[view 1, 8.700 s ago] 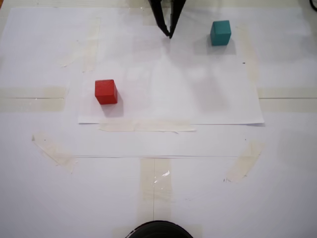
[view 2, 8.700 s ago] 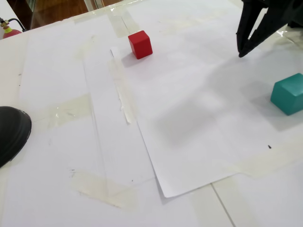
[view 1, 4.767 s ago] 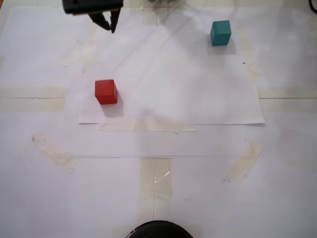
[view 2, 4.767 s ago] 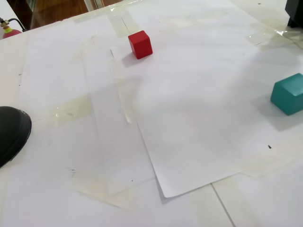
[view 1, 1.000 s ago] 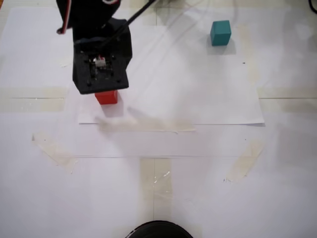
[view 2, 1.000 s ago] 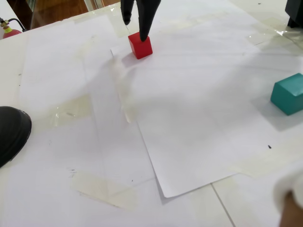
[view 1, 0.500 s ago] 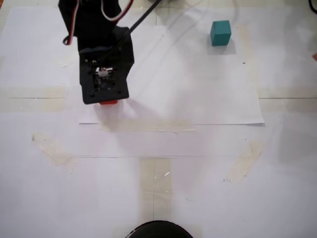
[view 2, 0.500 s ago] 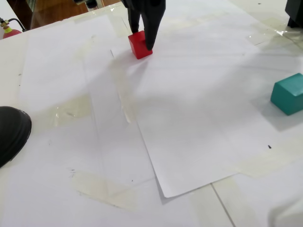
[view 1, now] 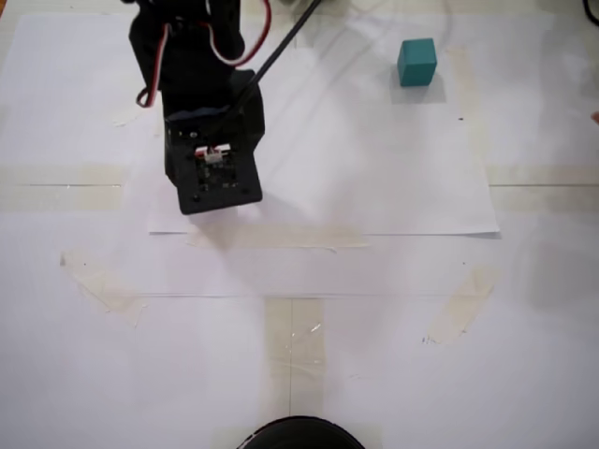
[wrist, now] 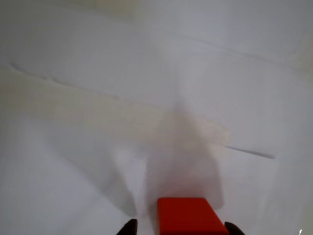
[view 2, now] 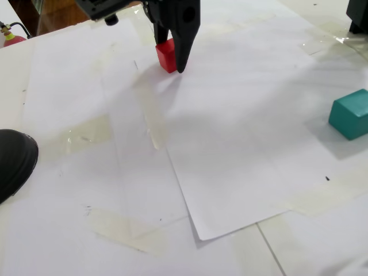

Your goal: Put the red cube on the top of the blue cube.

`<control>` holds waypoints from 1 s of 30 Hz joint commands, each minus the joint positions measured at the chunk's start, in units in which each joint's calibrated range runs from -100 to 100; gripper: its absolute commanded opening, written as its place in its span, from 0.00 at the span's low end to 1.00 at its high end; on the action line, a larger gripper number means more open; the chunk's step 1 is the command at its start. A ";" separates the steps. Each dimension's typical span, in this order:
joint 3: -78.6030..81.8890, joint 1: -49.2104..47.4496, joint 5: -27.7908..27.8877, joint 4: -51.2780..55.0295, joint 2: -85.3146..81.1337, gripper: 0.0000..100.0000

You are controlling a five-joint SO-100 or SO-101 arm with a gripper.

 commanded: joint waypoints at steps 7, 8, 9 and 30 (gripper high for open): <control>0.04 1.68 0.29 -0.34 -0.67 0.24; 0.04 1.76 0.39 -0.34 -0.67 0.24; 0.04 1.98 0.49 -0.42 -0.67 0.23; -0.05 1.83 0.68 -1.88 0.11 0.20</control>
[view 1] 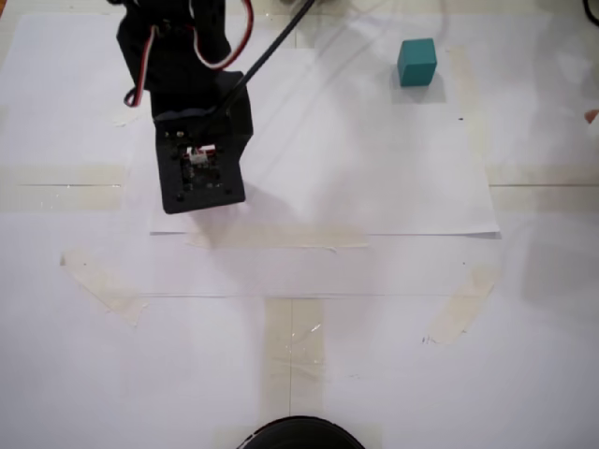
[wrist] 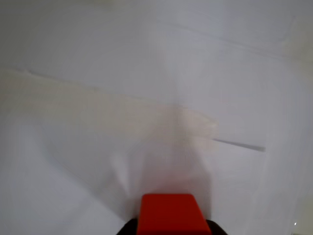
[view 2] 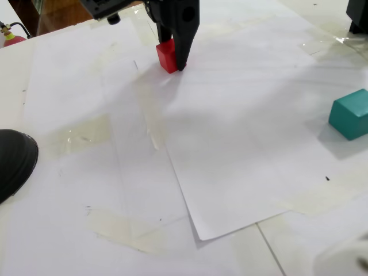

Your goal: Put the red cube on the top of the blue cube.

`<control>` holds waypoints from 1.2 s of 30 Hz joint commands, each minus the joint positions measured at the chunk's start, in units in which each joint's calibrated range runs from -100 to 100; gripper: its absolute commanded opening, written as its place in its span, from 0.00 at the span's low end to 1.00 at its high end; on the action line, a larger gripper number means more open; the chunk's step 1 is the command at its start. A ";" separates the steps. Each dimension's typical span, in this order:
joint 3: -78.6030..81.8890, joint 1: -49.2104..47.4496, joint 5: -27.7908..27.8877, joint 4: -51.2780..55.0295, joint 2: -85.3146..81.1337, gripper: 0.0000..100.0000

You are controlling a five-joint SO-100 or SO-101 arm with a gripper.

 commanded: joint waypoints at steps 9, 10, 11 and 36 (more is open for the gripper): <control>-0.23 0.00 0.20 -1.40 -0.68 0.18; -0.23 0.00 0.15 -1.40 -0.68 0.17; -0.23 0.00 0.10 -1.40 -0.59 0.17; -0.32 1.29 -0.59 9.04 -10.63 0.08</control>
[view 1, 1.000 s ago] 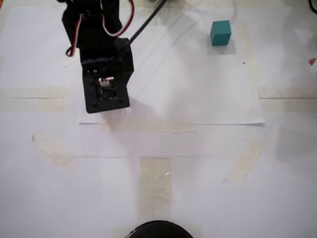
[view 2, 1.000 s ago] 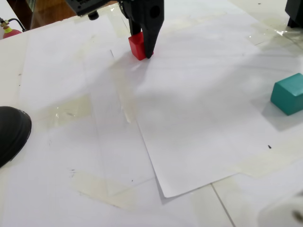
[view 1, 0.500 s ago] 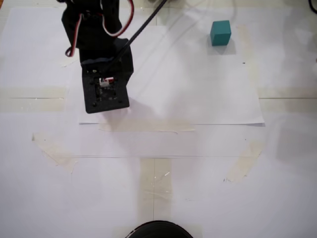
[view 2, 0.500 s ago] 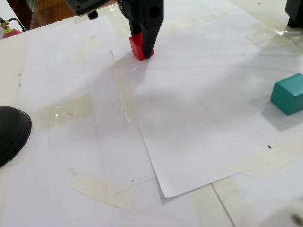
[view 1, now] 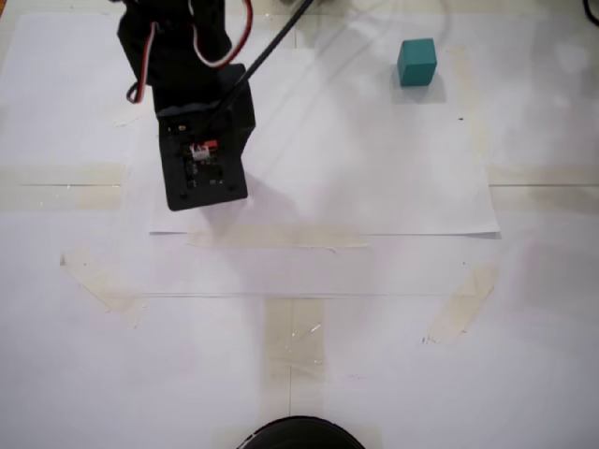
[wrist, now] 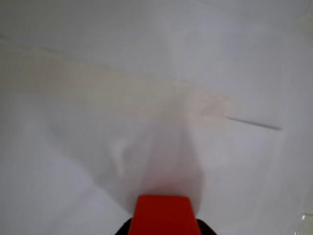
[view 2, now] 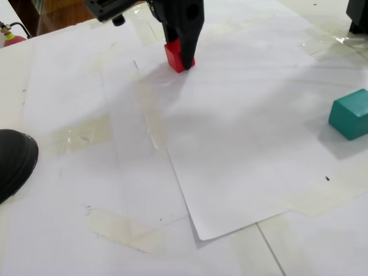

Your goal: Put the red cube on the top of the blue cube.

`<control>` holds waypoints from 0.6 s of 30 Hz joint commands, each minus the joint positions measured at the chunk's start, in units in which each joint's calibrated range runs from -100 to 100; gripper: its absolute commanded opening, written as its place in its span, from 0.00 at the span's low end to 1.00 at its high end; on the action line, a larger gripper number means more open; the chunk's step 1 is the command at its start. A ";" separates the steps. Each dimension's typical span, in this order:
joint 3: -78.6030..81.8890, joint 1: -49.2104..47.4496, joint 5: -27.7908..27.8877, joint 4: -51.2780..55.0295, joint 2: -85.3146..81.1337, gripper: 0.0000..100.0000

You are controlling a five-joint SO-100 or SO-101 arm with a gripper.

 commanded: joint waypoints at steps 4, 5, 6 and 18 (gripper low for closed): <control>-0.32 1.97 -0.88 8.32 -13.19 0.09; -0.32 2.20 -1.03 9.38 -14.22 0.09; -0.32 2.42 -1.42 11.09 -15.60 0.09; 5.40 2.73 -3.76 20.79 -31.82 0.08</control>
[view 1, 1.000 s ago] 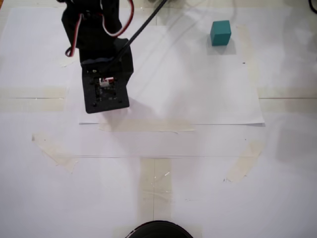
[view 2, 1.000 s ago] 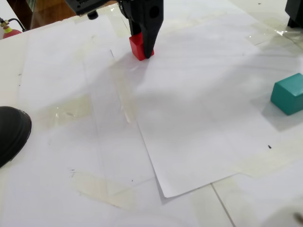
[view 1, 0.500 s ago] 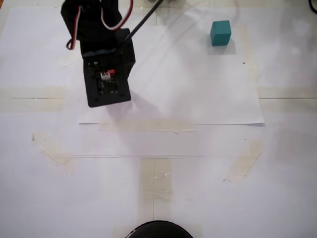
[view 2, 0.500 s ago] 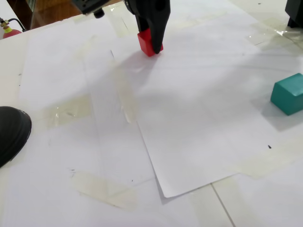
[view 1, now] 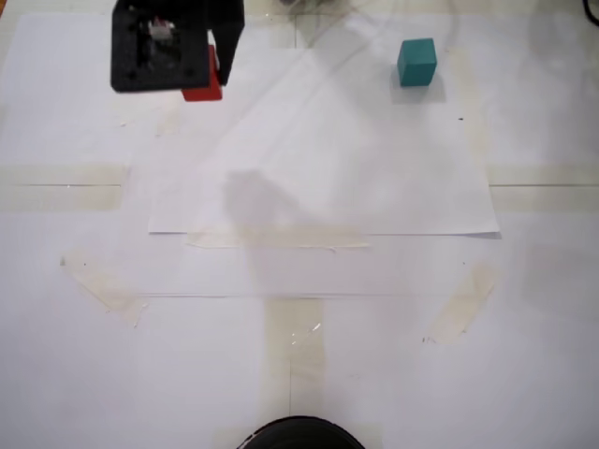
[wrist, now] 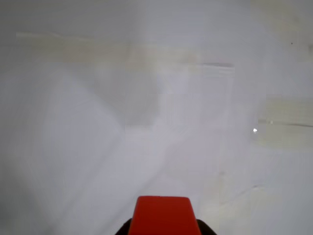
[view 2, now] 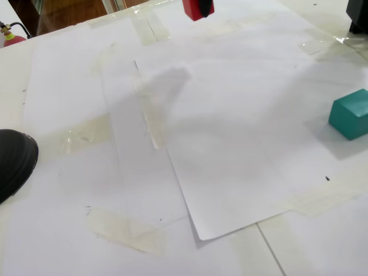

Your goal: Put the red cube on the top of the blue cube.

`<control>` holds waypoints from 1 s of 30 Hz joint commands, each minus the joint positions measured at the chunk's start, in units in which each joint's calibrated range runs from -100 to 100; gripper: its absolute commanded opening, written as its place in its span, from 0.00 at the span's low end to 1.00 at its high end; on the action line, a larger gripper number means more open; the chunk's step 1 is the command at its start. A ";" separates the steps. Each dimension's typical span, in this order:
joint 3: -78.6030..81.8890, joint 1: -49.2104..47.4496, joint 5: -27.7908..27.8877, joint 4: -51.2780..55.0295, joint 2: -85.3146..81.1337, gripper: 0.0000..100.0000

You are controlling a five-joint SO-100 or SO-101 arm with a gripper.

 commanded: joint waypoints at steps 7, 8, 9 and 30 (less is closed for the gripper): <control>5.69 -4.83 -3.81 8.77 -18.21 0.08; 6.41 -6.04 -4.35 8.61 -19.07 0.08; 7.05 -7.32 -4.98 8.52 -19.76 0.08; 15.58 -30.26 -15.68 9.18 -27.40 0.09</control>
